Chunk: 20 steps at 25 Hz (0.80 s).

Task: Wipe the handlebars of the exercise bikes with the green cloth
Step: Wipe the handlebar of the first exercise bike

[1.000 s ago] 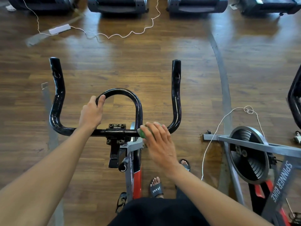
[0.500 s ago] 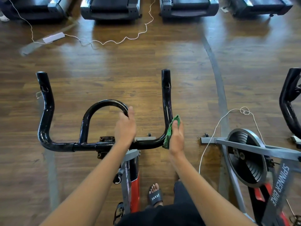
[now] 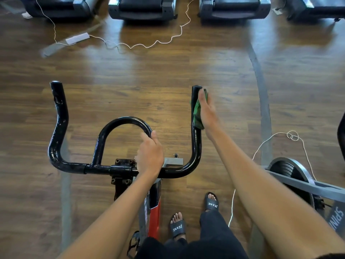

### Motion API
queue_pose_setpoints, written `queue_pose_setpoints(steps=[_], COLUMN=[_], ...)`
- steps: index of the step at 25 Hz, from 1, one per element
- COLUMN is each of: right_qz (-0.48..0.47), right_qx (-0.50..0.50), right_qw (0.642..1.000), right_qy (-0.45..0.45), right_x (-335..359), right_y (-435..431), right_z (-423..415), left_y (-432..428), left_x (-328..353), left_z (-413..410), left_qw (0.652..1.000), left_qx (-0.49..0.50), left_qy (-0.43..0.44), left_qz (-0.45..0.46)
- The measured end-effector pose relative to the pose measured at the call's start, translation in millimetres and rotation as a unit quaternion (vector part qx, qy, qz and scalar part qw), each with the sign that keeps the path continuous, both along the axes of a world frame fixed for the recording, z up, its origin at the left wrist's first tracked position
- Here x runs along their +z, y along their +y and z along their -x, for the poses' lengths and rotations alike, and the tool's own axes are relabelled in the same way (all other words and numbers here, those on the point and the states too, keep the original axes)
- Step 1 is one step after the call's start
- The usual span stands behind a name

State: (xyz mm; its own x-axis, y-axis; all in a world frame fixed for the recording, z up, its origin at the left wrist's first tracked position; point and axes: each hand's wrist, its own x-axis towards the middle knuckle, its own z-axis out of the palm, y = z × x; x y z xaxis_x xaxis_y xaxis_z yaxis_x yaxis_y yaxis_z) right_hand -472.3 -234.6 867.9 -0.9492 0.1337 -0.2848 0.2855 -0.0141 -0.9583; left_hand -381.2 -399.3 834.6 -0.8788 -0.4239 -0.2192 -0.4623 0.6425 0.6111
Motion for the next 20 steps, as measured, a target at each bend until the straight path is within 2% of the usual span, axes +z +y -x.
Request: queue_pose_setpoints(steps=[4,6,11,13,15,17,20], right_qz=[0.101,0.157,0.089,0.137,0.292,0.45,0.583], right_qx=[0.017,-0.016,-0.013,-0.035,-0.058,-0.094,-0.159], right_qw=[0.991,0.979,0.993,0.983,0.941,0.87,0.767], right_qy=[-0.089,-0.132,-0.082,-0.117,-0.161,-0.176,-0.217], right_x=[-43.0,-47.7,-39.3,-42.9,-44.7,-48.4,-49.7], right_y=[4.1,6.9,2.8,-2.0,-8.7,-19.5,-56.8], right_z=[-81.3,-83.0,-61.8,-91.9,-125.5,-146.8,-166.9], left_y=[-0.2,-1.8,-5.5,-4.3,-5.2,-10.4,-22.4], left_x=[0.1,-2.0,-4.0,-0.6,1.4,4.7,18.3], left_z=[-0.3,0.6,1.6,0.0,-1.1,-3.7,-13.2], left_qw=[1.0,1.0,0.999,0.999,0.998,0.995,0.981], left_qx=[-0.002,-0.006,-0.009,-0.012,-0.011,-0.005,0.014], left_qy=[-0.001,0.001,0.001,-0.001,-0.008,-0.008,0.077], left_qz=[-0.004,-0.014,-0.035,-0.036,-0.054,-0.101,-0.176])
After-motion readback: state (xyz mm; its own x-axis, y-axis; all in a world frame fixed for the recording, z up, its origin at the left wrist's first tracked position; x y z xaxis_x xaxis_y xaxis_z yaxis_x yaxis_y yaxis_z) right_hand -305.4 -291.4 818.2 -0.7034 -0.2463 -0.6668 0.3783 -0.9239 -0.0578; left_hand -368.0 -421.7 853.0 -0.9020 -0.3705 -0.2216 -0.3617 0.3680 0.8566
